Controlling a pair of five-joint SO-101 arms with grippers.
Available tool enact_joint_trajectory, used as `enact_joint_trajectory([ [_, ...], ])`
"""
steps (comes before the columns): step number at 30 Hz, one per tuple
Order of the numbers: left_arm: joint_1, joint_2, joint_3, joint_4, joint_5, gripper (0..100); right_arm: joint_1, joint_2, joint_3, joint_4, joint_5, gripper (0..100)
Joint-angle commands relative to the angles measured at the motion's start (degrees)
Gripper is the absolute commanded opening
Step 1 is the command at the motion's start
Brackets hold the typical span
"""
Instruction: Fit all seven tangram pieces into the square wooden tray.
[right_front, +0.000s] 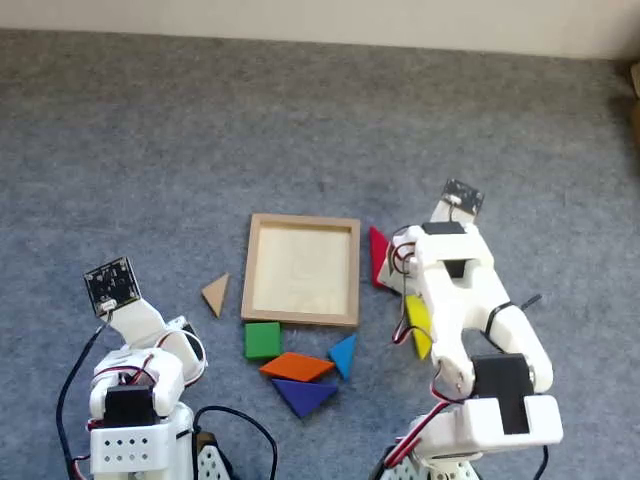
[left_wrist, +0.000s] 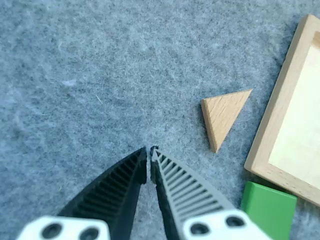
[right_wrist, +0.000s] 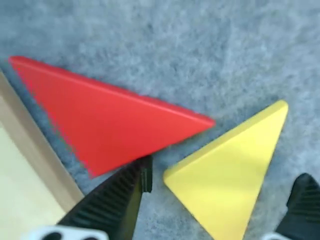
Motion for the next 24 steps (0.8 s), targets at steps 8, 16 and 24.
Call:
enact_joint_trajectory([
  [8,1.2,0.4,1.3,0.3,-0.4,4,1.5,2.4,0.0,-0.7,-0.4,40.7],
  [16,1.2,0.4,1.3,0.3,-0.4,4,1.4,2.4,-0.4,1.9,-0.4,40.7],
  [24,1.2,0.4,1.3,0.3,-0.4,4,1.3,2.5,-0.4,4.6,-0.4,40.7],
])
